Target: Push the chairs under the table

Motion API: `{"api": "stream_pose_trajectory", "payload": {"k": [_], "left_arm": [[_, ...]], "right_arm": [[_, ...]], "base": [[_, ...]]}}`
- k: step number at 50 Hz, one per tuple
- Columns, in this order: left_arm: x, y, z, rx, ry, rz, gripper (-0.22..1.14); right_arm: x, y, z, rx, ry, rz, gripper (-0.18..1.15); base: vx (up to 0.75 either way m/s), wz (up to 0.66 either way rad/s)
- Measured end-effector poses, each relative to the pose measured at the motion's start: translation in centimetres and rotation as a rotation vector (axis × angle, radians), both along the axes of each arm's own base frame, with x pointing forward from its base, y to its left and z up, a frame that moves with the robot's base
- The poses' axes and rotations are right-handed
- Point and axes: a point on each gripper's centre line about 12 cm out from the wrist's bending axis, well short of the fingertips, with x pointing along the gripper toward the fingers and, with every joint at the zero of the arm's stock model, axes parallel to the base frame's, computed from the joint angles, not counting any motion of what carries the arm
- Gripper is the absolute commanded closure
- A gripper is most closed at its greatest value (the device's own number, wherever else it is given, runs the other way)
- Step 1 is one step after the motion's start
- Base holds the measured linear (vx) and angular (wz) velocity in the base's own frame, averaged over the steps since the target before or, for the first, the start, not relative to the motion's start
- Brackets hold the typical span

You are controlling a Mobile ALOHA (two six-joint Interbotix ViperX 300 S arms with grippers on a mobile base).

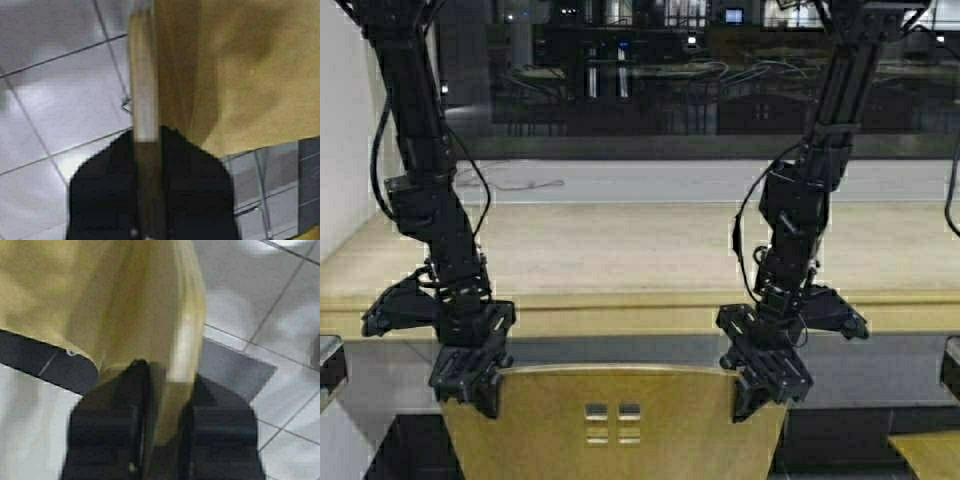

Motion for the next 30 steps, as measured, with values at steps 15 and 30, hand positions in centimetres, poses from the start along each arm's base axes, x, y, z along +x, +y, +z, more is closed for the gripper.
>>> {"api": "stream_pose_trajectory", "payload": {"k": [15,30], "left_arm": [[0.4,-0.1,0.0,0.001,-0.015,0.003,0.84],[0.4,0.1,0.0,0.001,-0.018,0.022,0.84]], "right_arm": [[0.7,0.0,-0.1,-0.008,-0.029,0.045,0.92],[1.8,0.5,0.0,0.006,-0.048,0.062,0.92]], "base": [[0.22,0.03],[0.21,-0.01]]}}
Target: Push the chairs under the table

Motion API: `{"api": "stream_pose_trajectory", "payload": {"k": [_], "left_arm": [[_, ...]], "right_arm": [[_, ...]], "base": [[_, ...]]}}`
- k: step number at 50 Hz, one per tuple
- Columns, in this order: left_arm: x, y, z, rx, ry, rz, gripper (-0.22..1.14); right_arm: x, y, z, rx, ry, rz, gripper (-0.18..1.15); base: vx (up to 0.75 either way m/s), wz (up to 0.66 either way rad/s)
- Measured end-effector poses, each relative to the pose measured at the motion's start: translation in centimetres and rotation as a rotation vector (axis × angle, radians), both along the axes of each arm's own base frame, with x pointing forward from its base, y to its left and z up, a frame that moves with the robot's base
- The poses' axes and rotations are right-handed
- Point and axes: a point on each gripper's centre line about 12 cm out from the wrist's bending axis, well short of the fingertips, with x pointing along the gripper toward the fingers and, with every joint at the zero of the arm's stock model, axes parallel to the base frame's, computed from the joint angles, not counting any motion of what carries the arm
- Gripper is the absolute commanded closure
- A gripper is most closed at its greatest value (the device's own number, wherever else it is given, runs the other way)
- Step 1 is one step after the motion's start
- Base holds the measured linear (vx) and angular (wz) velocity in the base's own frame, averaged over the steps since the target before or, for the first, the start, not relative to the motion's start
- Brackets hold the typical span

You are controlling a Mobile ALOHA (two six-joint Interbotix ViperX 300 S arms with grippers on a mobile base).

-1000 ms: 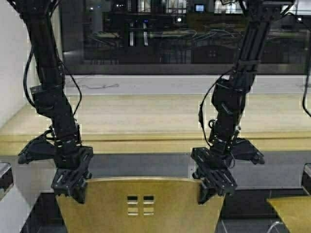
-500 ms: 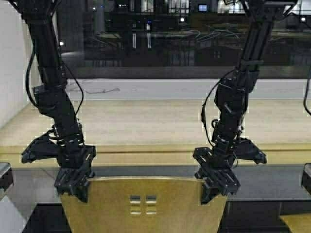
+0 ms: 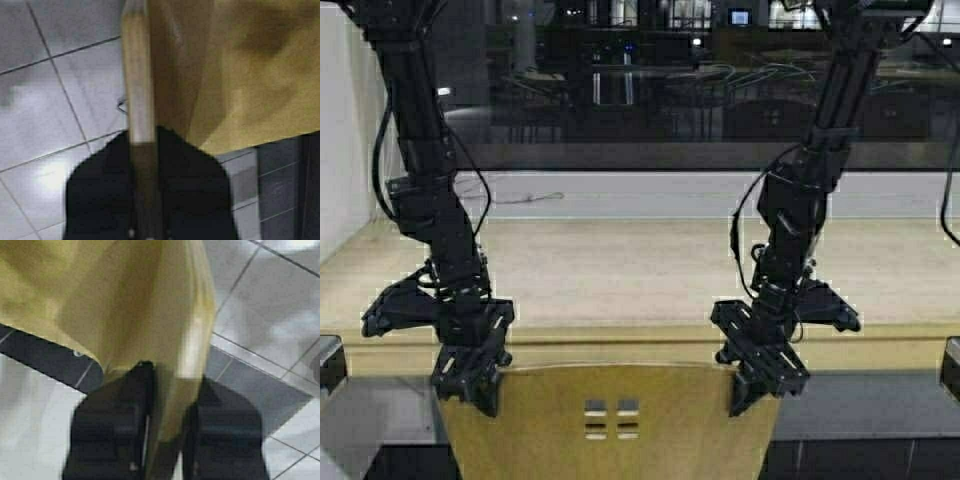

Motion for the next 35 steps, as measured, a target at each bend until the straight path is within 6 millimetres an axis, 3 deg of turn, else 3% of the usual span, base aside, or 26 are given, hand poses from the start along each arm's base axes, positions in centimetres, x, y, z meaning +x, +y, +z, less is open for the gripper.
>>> {"api": "stream_pose_trajectory", "payload": {"k": [21,35], "left_arm": [[0.5,-0.2,-0.1,-0.003,-0.010,0.002,0.82],[-0.4,0.0,-0.1,0.006,0.006,-0.007,0.59]], "right_arm": [[0.1,-0.4,-0.4,0.003,0.012,0.002,0.92],[-0.9,-0.6,-0.3,0.001,0.037,0.028,0.82]], "base": [[0.18,0.03],[0.10,0.01]]}}
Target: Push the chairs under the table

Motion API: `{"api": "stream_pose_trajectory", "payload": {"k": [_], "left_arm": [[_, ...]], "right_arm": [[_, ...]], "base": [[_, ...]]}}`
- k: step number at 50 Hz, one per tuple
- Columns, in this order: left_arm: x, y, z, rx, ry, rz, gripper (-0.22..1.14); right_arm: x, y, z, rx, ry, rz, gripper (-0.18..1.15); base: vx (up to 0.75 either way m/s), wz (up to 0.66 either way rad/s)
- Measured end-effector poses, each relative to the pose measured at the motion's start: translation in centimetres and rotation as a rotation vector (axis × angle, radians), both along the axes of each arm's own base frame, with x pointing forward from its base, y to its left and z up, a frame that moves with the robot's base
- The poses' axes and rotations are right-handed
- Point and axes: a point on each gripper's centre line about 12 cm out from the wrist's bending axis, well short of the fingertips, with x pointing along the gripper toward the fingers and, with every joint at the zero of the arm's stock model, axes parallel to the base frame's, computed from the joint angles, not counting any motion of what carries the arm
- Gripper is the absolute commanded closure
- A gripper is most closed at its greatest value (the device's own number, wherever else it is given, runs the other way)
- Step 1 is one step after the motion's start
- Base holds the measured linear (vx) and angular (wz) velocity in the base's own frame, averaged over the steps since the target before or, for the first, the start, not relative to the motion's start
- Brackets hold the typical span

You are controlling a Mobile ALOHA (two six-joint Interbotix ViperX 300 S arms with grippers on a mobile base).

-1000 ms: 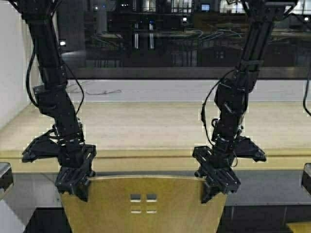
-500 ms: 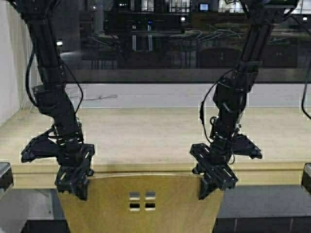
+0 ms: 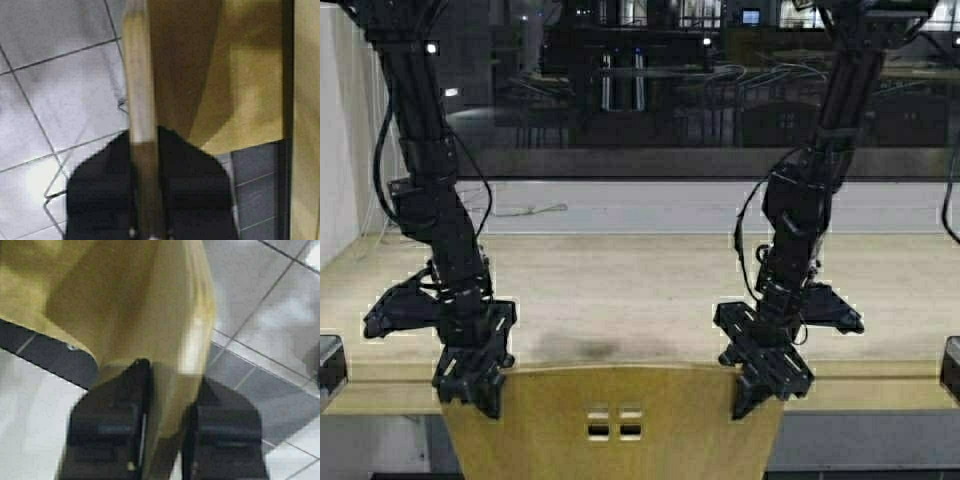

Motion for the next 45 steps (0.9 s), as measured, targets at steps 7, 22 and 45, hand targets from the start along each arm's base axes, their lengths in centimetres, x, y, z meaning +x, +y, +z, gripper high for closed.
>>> {"api": "stream_pose_trajectory", "payload": {"k": [7,22,45], "left_arm": [[-0.4,0.2,0.1,0.012,0.007,-0.026,0.50],[0.0,-0.3,0.8,0.051,-0.022,-0.175,0.03],[0.6,-0.3,7.8,-0.008,-0.107,-0.115,0.00]], "right_arm": [[-0.1,0.0,0.1,0.001,0.005,0.003,0.65],[0.0,0.5,0.1,-0.014,-0.035,0.204,0.06],[0.9,0.3,7.8,0.031,-0.118,0.107,0.06]], "base": [[0.03,-0.01],[-0.03,-0.01],[-0.02,-0.01]]}}
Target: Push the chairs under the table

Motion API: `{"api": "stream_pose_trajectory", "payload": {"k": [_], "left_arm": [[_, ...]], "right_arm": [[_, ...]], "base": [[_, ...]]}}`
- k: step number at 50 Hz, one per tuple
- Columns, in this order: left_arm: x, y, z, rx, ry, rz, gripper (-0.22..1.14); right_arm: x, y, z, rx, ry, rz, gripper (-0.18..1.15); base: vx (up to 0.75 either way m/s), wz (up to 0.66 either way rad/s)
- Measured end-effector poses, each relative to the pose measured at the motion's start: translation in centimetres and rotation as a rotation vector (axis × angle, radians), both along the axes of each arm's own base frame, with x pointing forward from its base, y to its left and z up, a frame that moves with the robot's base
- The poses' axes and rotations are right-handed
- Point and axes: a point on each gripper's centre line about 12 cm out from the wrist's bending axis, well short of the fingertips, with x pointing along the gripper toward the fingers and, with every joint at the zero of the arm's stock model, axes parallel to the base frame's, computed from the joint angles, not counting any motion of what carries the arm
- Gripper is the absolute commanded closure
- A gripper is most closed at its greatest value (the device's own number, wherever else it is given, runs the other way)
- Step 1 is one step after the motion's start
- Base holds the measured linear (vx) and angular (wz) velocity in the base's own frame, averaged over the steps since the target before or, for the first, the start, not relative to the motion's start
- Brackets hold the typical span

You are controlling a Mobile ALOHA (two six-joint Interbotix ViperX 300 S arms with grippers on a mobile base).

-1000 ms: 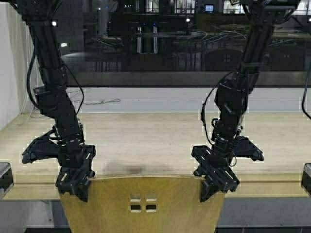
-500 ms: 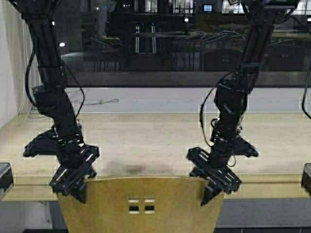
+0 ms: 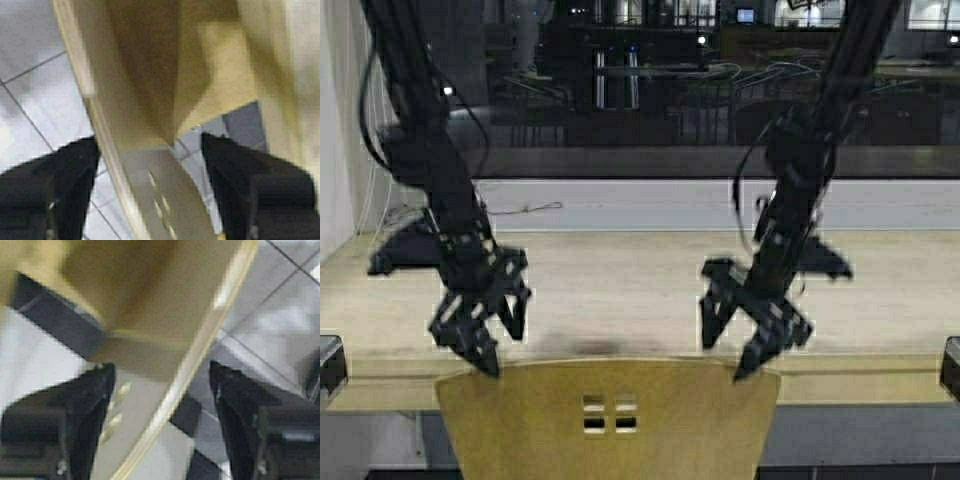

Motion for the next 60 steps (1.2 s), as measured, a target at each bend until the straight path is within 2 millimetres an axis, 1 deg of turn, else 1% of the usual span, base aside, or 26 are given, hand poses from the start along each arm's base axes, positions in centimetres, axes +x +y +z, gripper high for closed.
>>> {"api": "stream_pose_trajectory", "payload": {"k": [2,5,8,13,17,21,27,33,40,43,47,53,59,60], "left_arm": [[0.1,0.1,1.2,-0.006,-0.022,0.002,0.00],[0.3,0.2,3.9,-0.022,-0.074,0.002,0.00],[-0.1,0.6,6.0,-0.029,-0.106,0.000,0.00],[-2.1,1.5,9.0,0.009,-0.155,-0.095,0.00],[-4.0,2.5,11.2,0.081,-0.203,-0.243,0.00],[-5.6,3.2,13.4,0.153,-0.258,-0.390,0.00],[-8.6,3.6,15.7,0.222,-0.288,-0.596,0.00],[-11.7,4.2,17.1,0.285,-0.316,-0.768,0.00],[-14.8,4.8,19.1,0.346,-0.393,-0.917,0.00],[-15.7,4.8,20.3,0.371,-0.441,-0.974,0.00],[-16.8,5.0,21.5,0.400,-0.496,-1.020,0.00],[-17.8,5.3,23.5,0.429,-0.574,-1.040,0.00],[-18.8,5.7,25.7,0.521,-0.655,-1.098,0.00],[-18.9,5.7,25.8,0.525,-0.657,-1.104,0.00]], "right_arm": [[-0.1,-0.5,1.2,0.000,-0.014,-0.008,0.06],[-0.5,-1.0,2.9,-0.001,-0.039,-0.017,0.06],[-1.1,-1.5,4.5,-0.001,-0.059,-0.023,0.06],[-1.7,-2.0,7.5,-0.011,-0.124,0.007,0.06],[-2.2,-2.4,10.1,-0.053,-0.213,0.093,0.06],[-2.9,-3.3,12.1,-0.123,-0.299,0.213,0.06],[-4.9,-4.7,14.2,-0.215,-0.393,0.344,0.06],[-7.0,-5.4,16.6,-0.277,-0.487,0.447,0.06],[-8.3,-6.1,19.8,-0.361,-0.616,0.592,0.07],[-8.5,-6.1,21.1,-0.398,-0.667,0.659,0.07],[-8.6,-6.2,22.4,-0.421,-0.715,0.685,0.07],[-8.7,-5.7,23.7,-0.439,-0.760,0.726,0.07],[-8.6,-5.8,24.6,-0.478,-0.786,0.782,0.07],[-8.6,-5.8,24.7,-0.482,-0.790,0.788,0.07]], "base": [[-0.01,-0.02],[0.00,0.00],[0.01,-0.01],[0.01,0.00],[0.00,0.00],[-0.01,0.01],[-0.02,0.02],[-0.03,0.00],[-0.05,0.02],[-0.08,0.09],[-0.10,0.23],[-0.10,0.34],[-0.09,0.37],[-0.07,0.44]]}}
